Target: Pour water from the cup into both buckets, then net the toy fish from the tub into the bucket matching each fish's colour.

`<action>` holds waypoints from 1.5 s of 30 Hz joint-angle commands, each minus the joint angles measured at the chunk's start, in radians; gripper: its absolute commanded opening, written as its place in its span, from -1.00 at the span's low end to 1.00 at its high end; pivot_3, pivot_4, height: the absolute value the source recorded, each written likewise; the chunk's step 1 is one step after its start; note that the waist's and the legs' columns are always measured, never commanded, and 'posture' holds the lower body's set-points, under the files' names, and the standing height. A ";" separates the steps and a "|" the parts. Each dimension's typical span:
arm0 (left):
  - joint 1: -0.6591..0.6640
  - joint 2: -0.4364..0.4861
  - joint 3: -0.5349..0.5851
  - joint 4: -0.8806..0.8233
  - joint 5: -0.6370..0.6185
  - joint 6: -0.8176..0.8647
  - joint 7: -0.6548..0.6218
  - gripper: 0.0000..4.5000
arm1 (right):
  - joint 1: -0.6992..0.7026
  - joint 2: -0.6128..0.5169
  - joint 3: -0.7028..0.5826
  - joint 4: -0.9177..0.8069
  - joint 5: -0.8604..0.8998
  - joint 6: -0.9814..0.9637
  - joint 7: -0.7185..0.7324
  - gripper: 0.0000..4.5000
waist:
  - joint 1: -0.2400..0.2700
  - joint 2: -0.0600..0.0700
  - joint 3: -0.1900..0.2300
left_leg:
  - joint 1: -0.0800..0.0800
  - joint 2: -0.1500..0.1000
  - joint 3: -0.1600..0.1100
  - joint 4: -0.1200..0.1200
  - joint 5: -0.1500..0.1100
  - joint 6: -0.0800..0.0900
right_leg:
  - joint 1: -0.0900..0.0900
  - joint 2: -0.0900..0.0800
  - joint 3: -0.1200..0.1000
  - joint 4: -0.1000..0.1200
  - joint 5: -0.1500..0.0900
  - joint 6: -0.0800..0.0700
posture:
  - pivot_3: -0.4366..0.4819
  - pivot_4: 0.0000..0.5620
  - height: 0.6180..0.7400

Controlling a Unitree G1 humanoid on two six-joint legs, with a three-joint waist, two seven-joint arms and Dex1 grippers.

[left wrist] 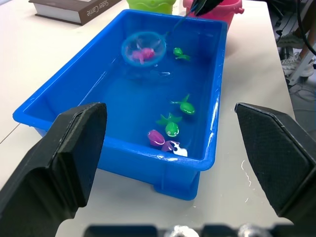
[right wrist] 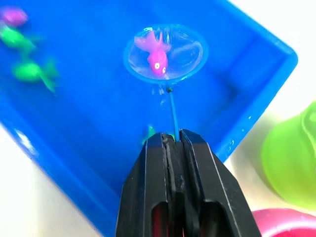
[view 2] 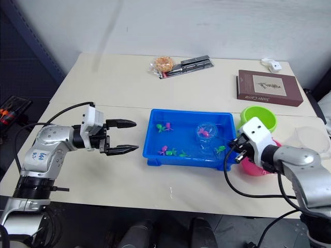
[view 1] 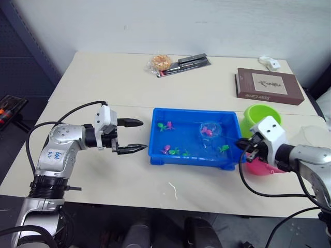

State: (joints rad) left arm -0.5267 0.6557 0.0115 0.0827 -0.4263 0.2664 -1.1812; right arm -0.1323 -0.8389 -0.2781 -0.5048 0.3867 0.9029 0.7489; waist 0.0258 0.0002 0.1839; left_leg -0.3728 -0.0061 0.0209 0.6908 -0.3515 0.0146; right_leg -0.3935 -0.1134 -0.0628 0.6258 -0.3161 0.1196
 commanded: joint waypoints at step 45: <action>-0.118 -0.251 -0.131 -0.113 -0.078 0.126 0.014 0.98 | 0.800 0.325 -0.558 0.181 -0.895 -1.433 -0.463 -1.00 | -0.005 0.001 -0.001 | 0.013 0.000 0.014 -0.007 0.000 0.000 | 0.001 0.002 0.017 -0.002 0.000 0.001 | -0.05 -0.47 0.97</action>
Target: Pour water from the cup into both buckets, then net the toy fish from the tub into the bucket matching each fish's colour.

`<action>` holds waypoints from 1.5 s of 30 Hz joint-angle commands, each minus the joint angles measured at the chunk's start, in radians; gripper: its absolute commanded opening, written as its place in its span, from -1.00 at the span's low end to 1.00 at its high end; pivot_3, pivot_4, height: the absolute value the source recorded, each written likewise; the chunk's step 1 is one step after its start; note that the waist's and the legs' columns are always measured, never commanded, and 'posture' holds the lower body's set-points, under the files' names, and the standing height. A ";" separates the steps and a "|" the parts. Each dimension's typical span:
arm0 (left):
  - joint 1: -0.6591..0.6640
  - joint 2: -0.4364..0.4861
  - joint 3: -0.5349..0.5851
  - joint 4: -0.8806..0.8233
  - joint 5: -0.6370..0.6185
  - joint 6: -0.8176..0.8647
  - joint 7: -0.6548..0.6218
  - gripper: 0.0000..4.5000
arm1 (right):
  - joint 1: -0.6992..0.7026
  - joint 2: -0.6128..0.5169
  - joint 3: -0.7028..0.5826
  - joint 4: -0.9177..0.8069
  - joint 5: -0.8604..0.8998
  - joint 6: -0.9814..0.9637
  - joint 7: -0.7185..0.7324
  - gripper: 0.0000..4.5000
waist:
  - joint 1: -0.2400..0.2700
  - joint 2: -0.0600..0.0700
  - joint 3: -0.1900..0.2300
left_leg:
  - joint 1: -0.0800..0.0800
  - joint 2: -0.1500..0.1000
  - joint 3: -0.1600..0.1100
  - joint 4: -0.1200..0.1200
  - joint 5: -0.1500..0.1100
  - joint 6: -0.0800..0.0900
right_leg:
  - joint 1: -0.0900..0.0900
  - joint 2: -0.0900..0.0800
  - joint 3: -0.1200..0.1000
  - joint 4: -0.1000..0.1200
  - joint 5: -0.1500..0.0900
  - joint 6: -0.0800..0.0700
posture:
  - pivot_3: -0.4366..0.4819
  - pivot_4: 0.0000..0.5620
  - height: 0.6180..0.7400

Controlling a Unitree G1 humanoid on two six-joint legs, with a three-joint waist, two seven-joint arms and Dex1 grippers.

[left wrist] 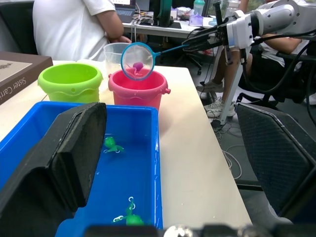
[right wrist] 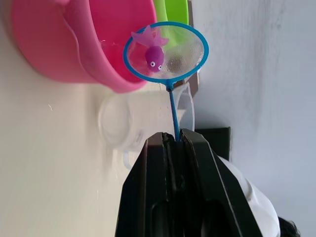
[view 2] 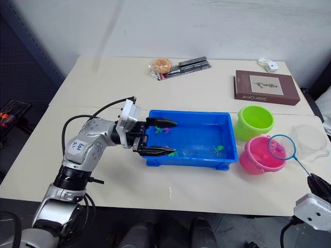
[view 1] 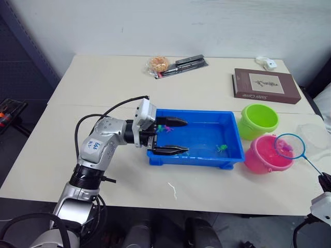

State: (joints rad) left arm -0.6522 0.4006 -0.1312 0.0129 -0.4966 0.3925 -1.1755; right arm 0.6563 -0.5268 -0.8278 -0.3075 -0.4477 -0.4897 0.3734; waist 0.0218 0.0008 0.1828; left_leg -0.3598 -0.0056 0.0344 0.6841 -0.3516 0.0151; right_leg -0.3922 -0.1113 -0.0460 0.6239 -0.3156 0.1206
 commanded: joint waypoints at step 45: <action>0.095 0.285 0.179 0.171 0.055 -0.230 -0.128 0.98 | -0.508 -0.519 0.533 -0.365 0.961 1.016 0.218 -1.00 | -0.019 -0.003 0.001 | 0.001 0.000 -0.001 0.000 -0.001 0.002 | 0.001 -0.003 -0.002 0.003 0.000 -0.001 | -0.05 -0.47 0.97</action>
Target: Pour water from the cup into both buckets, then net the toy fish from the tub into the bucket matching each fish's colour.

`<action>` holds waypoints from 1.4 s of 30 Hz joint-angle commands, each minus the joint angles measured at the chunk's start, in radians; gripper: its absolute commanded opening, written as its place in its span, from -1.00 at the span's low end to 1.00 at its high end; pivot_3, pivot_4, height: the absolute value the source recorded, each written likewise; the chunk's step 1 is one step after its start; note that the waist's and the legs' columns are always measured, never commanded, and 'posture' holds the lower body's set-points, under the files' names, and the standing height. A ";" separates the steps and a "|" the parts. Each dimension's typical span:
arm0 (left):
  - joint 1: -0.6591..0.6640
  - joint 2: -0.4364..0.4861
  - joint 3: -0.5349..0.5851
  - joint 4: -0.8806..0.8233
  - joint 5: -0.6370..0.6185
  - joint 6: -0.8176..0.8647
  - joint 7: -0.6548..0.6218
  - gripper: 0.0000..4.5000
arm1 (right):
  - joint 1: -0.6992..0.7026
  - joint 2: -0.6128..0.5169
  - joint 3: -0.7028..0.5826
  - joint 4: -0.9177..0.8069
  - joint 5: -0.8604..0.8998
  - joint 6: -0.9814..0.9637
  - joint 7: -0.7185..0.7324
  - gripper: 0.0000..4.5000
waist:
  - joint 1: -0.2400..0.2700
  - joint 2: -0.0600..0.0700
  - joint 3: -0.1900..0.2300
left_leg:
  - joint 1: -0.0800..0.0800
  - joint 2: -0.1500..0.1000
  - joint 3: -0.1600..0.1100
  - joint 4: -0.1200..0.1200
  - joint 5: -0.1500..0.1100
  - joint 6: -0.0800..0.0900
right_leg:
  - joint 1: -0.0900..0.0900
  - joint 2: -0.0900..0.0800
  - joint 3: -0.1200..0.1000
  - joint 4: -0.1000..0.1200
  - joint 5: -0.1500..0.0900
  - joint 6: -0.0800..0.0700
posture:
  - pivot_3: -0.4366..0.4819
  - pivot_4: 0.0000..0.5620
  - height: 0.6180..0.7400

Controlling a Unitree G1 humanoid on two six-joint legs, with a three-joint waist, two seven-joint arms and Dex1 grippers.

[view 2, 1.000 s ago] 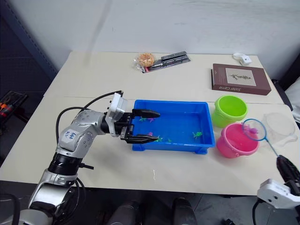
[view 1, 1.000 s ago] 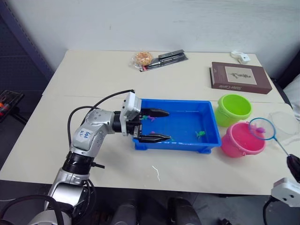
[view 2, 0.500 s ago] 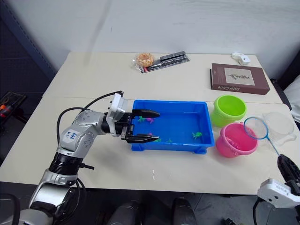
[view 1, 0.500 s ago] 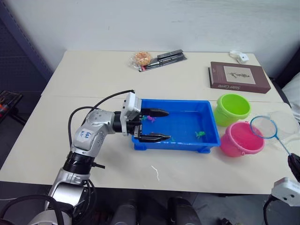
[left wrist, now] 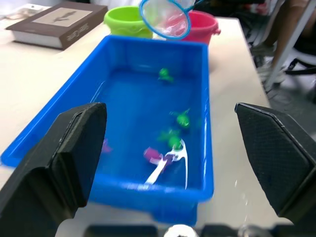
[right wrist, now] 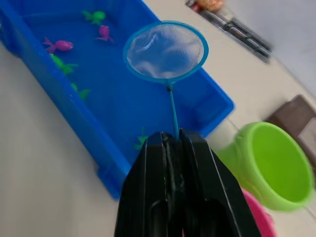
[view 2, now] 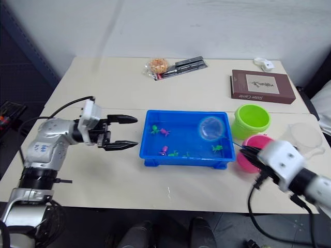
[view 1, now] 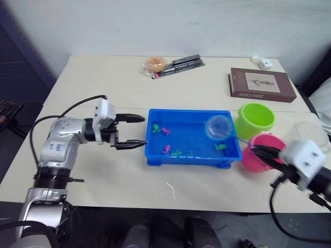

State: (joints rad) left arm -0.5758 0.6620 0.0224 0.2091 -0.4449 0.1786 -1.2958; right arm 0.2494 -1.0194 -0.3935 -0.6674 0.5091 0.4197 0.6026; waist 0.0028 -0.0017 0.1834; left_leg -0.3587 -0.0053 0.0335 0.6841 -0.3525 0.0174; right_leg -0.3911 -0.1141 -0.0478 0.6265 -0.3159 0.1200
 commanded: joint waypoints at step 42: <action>0.160 0.053 0.031 -0.209 0.014 0.030 0.117 0.98 | -0.785 0.225 0.495 0.170 -0.124 0.631 0.226 -1.00 | -0.004 0.000 0.000 | -0.013 0.000 -0.008 0.005 0.000 -0.001 | -0.006 0.000 -0.010 0.000 0.000 0.000 | -0.05 -0.47 0.97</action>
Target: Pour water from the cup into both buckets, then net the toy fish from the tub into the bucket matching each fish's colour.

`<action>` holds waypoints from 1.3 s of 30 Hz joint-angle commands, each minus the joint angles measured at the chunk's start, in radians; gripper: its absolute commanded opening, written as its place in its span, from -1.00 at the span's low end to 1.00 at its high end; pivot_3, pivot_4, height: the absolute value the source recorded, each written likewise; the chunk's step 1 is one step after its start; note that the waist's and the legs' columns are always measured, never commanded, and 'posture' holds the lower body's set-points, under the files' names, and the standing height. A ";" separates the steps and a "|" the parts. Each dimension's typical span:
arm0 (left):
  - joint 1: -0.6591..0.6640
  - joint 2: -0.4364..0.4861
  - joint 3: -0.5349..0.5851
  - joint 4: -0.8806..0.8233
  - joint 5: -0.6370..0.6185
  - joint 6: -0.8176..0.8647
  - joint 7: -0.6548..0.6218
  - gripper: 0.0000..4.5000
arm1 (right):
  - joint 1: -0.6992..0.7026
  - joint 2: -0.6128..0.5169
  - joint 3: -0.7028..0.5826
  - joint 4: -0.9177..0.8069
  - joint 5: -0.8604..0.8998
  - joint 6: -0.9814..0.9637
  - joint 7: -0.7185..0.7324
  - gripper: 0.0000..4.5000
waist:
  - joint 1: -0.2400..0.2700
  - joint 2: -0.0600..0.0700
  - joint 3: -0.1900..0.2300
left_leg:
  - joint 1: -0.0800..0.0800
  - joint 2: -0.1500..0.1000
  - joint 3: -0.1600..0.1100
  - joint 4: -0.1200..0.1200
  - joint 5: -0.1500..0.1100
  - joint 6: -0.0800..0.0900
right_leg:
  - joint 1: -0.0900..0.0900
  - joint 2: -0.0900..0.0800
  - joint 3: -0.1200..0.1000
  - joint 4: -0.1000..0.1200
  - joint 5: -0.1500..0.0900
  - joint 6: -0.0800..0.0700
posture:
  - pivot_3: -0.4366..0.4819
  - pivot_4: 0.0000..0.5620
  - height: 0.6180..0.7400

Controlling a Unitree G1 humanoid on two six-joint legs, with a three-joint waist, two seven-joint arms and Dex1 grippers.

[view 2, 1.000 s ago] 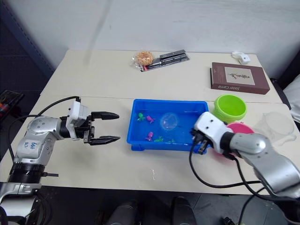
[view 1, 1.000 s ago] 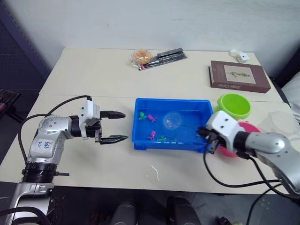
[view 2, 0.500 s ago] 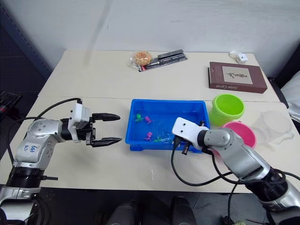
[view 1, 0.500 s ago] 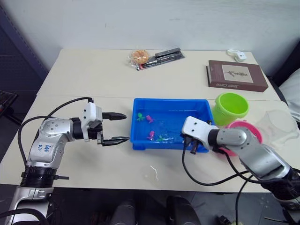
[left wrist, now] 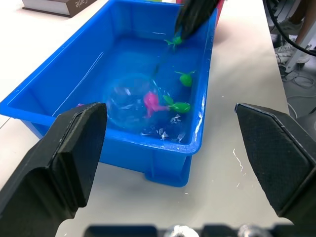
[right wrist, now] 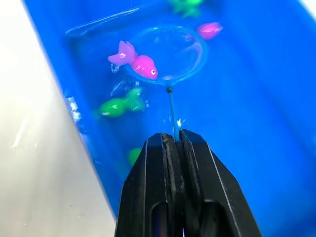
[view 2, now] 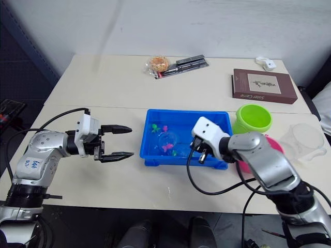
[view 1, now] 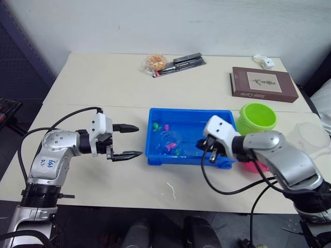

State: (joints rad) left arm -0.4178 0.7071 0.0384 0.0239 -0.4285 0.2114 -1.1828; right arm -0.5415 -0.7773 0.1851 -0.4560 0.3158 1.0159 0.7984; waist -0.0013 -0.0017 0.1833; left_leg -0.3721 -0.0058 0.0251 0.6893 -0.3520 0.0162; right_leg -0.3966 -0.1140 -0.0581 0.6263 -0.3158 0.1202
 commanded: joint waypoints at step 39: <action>-0.290 -0.329 -0.168 0.151 -0.023 0.020 -0.095 0.98 | 1.133 0.231 -1.189 -0.009 -0.179 -1.020 0.032 -1.00 | 0.016 0.000 -0.001 | 0.010 0.000 0.008 -0.004 0.000 0.001 | 0.004 0.002 0.010 0.000 0.001 0.002 | -0.05 -0.47 0.97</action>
State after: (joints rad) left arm -0.6851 0.3808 -0.1365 0.1785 -0.4519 0.2462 -1.2713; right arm 0.5869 -0.5542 -1.0090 -0.4741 0.1732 0.0727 0.8640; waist 0.0143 -0.0019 0.1827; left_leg -0.3617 -0.0061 0.0334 0.6846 -0.3519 0.0168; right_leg -0.3923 -0.1118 -0.0483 0.6259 -0.3147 0.1224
